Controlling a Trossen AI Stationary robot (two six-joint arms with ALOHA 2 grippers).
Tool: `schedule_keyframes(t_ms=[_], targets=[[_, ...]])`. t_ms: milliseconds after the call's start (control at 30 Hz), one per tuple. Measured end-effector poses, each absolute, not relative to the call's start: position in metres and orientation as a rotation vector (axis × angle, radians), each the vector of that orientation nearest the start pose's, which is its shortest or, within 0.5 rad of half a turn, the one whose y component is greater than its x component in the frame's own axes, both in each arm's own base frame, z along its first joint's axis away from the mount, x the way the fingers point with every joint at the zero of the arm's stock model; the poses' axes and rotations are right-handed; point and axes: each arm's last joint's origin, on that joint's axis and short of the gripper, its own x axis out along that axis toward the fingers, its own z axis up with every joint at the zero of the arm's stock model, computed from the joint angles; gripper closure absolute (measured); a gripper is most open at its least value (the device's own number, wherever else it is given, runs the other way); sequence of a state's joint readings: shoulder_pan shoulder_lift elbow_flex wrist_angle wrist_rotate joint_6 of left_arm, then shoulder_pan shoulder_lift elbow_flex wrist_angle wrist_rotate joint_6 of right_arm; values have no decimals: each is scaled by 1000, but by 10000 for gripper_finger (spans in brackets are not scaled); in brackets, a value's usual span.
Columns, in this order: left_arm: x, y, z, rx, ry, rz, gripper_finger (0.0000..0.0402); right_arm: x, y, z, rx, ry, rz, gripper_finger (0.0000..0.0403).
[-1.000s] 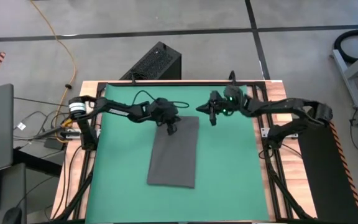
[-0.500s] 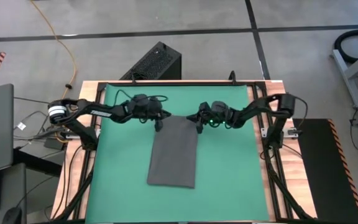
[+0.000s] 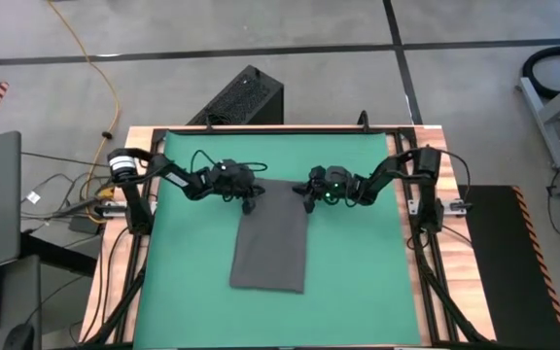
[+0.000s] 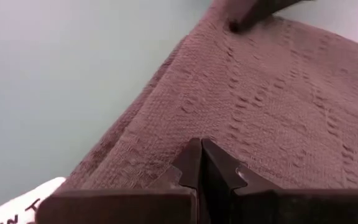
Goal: Roll towel
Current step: Roll the gray towel
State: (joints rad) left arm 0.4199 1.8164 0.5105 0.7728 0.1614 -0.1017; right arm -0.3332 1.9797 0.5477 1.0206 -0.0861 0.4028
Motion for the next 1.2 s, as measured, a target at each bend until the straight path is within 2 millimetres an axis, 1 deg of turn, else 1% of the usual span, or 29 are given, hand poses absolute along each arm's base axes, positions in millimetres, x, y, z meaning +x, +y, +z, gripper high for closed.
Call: schedule_keyframes(t_ms=[67, 167, 267, 433, 567, 667, 767, 867, 900, 1000, 1067, 1133, 1200], targets=[[260, 114, 83, -265, 532, 299, 401, 290, -98, 71, 476, 378, -342, 396], [255, 115, 79, -295, 540, 326, 401, 289, -98, 69, 461, 403, -351, 394], [255, 114, 79, -339, 531, 308, 401, 289, -98, 70, 468, 391, -356, 393], [259, 108, 84, -399, 505, 283, 401, 288, -102, 81, 515, 346, -378, 392], [257, 106, 105, -376, 465, 261, 401, 285, -103, 104, 524, 302, -378, 392], [253, 105, 133, -332, 398, 266, 401, 284, -98, 131, 509, 245, -351, 391], [247, 97, 154, -316, 372, 257, 401, 286, -77, 145, 485, 258, -285, 391], [244, 76, 171, -279, 330, 181, 401, 291, -51, 153, 466, 243, -231, 393], [242, 67, 171, -266, 332, 164, 401, 292, -43, 153, 466, 245, -235, 393], [237, 44, 160, -247, 359, 142, 401, 295, -22, 140, 474, 287, -293, 393], [233, 31, 154, -262, 328, 116, 401, 297, -13, 131, 489, 295, -342, 394], [227, 21, 143, -284, 326, 97, 401, 298, -7, 122, 519, 298, -379, 394], [223, 13, 133, -291, 330, 98, 401, 299, -1, 109, 554, 321, -407, 394]])
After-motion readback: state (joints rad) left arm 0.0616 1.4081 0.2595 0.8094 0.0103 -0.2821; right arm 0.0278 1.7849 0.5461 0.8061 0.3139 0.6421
